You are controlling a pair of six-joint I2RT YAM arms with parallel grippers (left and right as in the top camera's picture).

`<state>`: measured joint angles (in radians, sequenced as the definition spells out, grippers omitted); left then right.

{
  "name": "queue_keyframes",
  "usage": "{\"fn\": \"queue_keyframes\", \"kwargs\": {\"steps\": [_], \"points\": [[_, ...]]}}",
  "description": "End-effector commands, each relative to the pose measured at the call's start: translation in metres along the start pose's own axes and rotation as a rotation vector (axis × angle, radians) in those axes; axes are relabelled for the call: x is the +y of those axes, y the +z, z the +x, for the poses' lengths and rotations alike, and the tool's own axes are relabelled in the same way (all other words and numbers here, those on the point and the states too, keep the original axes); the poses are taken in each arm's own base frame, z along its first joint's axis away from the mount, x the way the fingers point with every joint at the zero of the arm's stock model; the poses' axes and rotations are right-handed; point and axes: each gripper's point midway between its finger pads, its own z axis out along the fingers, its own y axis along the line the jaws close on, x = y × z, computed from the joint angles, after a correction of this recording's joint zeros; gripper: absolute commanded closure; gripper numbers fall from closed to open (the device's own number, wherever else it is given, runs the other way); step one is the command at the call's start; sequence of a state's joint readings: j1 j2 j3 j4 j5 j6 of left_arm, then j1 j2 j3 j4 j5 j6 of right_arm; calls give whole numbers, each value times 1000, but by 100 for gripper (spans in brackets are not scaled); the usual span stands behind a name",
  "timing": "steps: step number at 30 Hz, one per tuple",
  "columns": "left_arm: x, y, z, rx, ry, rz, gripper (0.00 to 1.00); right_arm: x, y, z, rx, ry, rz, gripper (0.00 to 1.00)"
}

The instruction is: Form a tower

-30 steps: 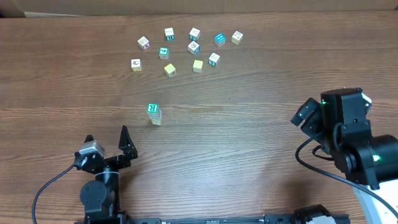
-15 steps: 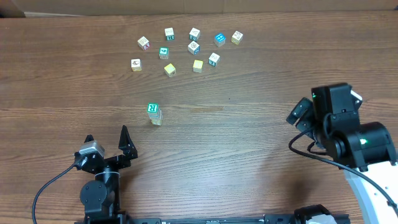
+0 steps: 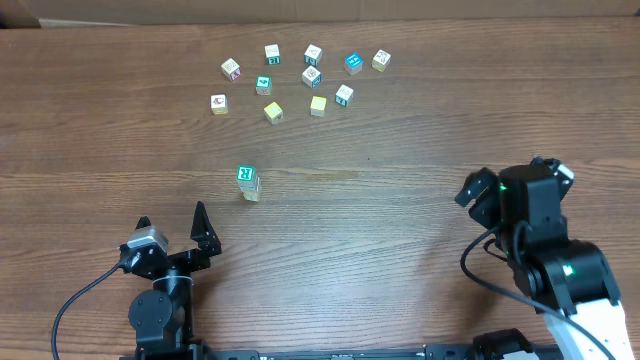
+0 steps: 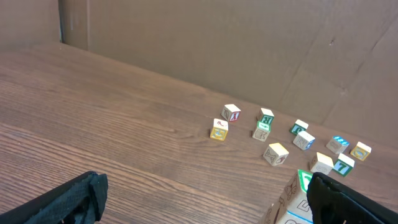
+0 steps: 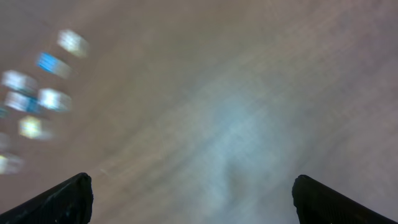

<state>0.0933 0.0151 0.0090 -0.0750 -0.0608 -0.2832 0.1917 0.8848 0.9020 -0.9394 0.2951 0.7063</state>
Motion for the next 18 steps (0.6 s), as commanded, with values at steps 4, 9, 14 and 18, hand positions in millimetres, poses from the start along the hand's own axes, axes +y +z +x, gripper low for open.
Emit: {"fn": "queue_keyframes", "kwargs": {"steps": [4, 9, 14, 18], "points": [[1, 0, -2, -12, -6, -2, 0, 1, -23, -11, -87, 29, -76, 0], [1, 0, -2, -12, -6, -2, 0, -2, -41, -15, -132, 47, -121, 0], [1, 0, -2, -12, -6, -2, 1, -7, -59, -18, -192, 72, -178, 0], [1, 0, -2, -12, -6, -2, 0, -19, -60, -7, -213, 81, -198, 0]]}}
